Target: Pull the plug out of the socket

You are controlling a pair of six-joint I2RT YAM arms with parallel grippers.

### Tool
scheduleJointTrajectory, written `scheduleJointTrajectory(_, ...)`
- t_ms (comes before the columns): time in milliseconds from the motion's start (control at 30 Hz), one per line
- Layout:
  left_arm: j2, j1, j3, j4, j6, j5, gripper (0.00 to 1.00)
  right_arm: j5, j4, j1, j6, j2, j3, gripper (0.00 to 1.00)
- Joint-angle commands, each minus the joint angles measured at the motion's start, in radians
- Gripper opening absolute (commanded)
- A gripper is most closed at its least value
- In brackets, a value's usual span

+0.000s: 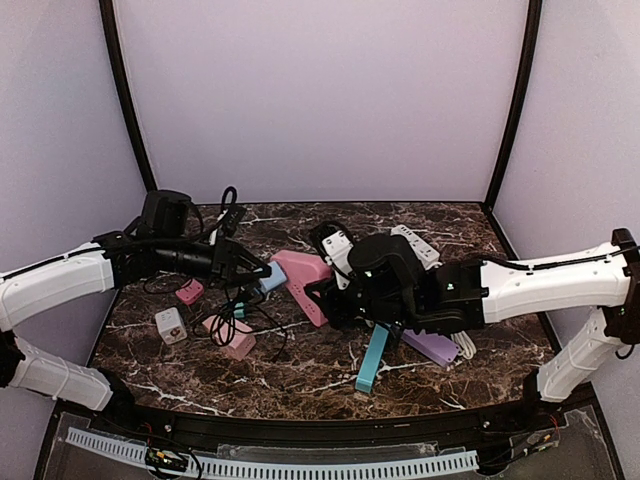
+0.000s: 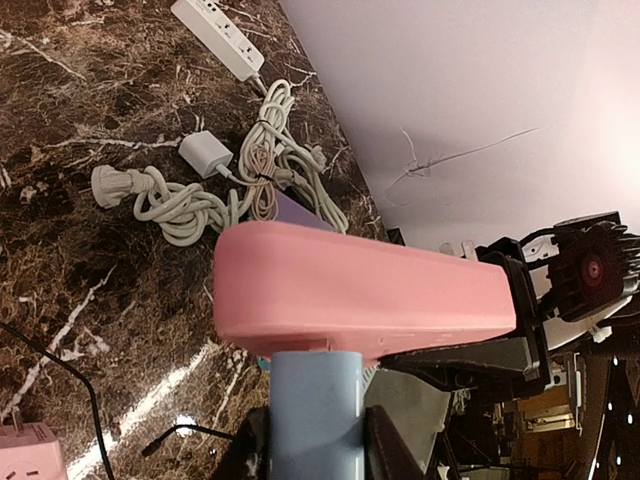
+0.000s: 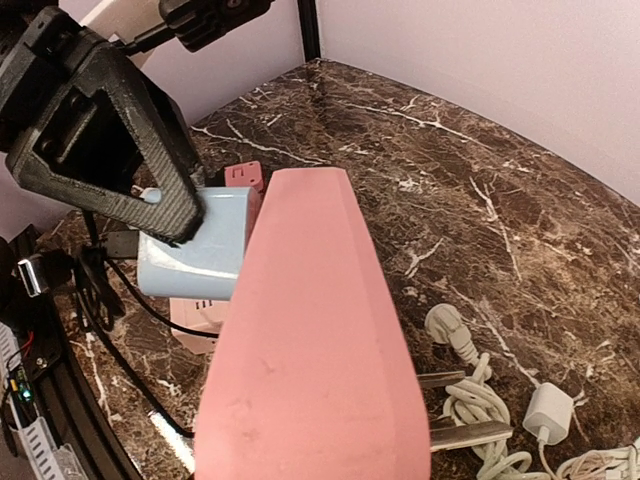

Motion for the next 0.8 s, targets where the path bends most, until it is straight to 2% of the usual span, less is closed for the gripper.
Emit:
scheduleJointTrajectory(0, -0.029, 0.048, -0.003, -0.084, -0.016, -0.016, 0.01, 0.185, 0.059, 0.041, -0.09, -0.002, 0.008, 0.0)
scheduleJointTrajectory(233, -0.031, 0.058, -0.007, -0.085, -0.018, -0.008, 0.01, 0.224, 0.068, 0.057, -0.12, 0.004, 0.019, 0.0)
scheduleJointTrajectory(467, -0.06, 0.059, 0.0, -0.081, 0.02, -0.06, 0.01, 0.221, 0.07, 0.049, -0.064, -0.02, 0.011, 0.0)
scheduleJointTrajectory(633, -0.118, 0.064, 0.01, -0.12, 0.09, -0.135, 0.0, 0.141, 0.043, -0.009, 0.035, -0.052, -0.01, 0.0)
scheduleJointTrajectory(767, -0.123, 0.094, -0.009, -0.2, 0.11, -0.174, 0.0, 0.007, -0.002, -0.087, 0.11, -0.059, -0.011, 0.0)
